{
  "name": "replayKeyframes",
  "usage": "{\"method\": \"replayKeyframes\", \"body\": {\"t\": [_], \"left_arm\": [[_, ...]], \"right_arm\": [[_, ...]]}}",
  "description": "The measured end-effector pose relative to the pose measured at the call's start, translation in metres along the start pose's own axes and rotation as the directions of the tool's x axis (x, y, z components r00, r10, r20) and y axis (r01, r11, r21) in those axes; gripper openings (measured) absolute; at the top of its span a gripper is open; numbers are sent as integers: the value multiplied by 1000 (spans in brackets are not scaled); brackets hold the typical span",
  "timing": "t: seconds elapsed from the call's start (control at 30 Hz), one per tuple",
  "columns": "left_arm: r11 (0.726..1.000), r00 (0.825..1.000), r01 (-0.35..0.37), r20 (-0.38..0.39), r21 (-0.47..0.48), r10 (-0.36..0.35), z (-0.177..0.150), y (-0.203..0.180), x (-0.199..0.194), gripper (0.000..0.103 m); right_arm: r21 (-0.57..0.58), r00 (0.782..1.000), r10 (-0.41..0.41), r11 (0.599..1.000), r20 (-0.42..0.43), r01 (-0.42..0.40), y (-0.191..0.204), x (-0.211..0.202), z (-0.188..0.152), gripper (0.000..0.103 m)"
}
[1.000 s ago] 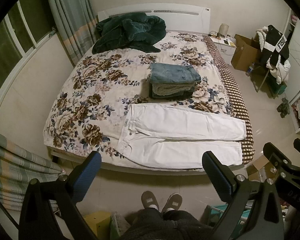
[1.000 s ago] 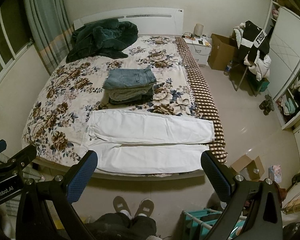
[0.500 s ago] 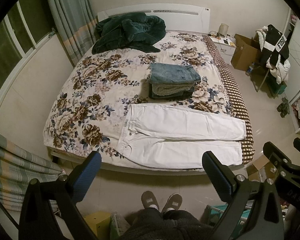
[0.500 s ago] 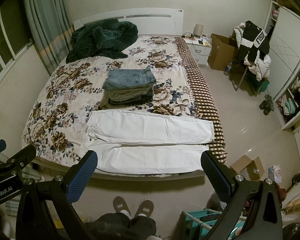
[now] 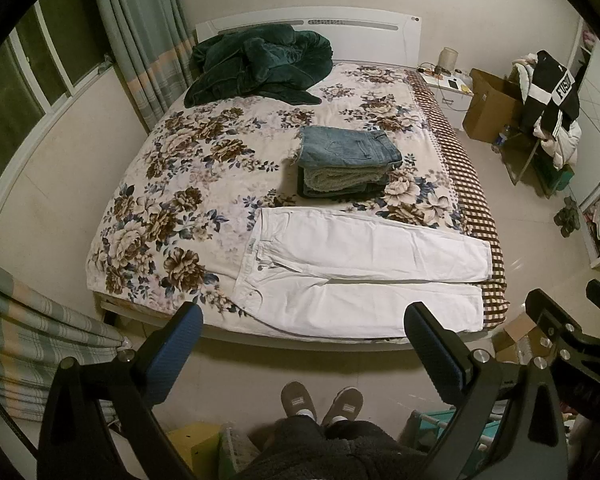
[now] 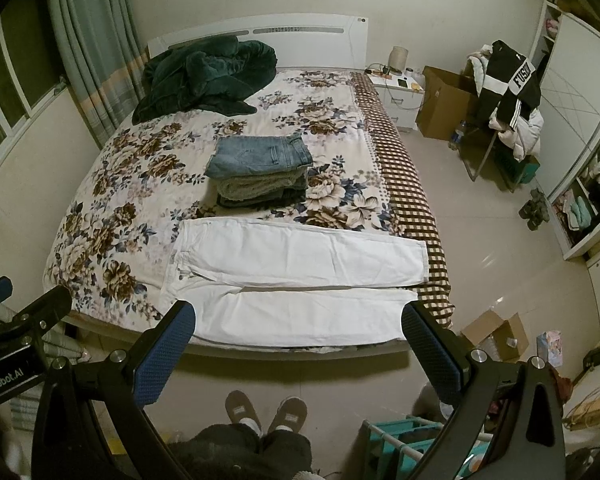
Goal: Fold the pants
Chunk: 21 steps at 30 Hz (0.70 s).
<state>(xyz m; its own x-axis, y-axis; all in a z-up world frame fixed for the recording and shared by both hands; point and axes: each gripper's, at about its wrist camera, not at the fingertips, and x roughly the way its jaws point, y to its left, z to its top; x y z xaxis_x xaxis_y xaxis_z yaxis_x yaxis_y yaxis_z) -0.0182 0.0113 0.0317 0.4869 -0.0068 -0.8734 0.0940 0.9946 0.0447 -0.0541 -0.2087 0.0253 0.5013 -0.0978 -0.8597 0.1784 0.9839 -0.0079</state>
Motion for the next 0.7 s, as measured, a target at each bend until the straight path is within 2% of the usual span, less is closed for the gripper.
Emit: {"method": "replayKeyframes", "body": {"t": [0.17,0.33,0.53,0.6,0.7], "left_arm": [[1000,1000,-2,-11,-3,2,6,-13,-8,103],[1000,1000,-25,-3,-12,25,9,-18,-1,103],[994,995,-101,-26,-44,100,29,-24,64,103],[988,989,-147,-35,-47,146,36,-26,88,103],[983,983,-175,-69,-59,171,48,-26,131,103]], "right_arm": [[-1,1000,10,1000,-11,-10,3,-5,2,103],[6,999,21,1000,-33,-20,-10,10,7,103],[39,998,21,999,-64,-19,-35,64,14,103],[56,996,33,998,-78,-28,-45,87,19,103],[65,996,24,998,-90,-18,-59,132,28,103]]}}
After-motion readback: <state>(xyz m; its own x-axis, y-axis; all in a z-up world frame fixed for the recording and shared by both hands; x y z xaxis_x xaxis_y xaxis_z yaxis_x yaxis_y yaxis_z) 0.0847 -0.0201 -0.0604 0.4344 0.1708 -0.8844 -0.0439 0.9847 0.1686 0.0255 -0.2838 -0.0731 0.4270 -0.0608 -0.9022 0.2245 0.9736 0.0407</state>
